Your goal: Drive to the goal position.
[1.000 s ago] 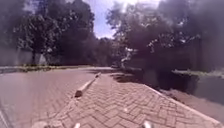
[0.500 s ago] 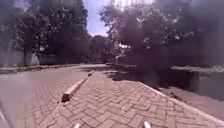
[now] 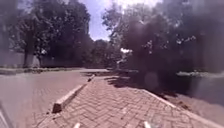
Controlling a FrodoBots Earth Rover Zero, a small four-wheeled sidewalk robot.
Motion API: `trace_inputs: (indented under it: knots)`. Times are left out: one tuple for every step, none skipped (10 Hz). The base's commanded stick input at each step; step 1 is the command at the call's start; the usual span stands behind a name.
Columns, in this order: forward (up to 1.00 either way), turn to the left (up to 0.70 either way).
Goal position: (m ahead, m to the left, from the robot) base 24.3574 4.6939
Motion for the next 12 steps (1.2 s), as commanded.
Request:
trace_inputs:
  knots:
    - [0.70,0.00]
    - [0.70,0.00]
    - [0.70,0.00]
    - [0.70,0.00]
    - [0.70,0.00]
    - [0.70,0.00]
    - [0.70,0.00]
    - [0.70,0.00]
    - [0.70,0.00]
    - [0.70,0.00]
    - [0.70,0.00]
    - [0.70,0.00]
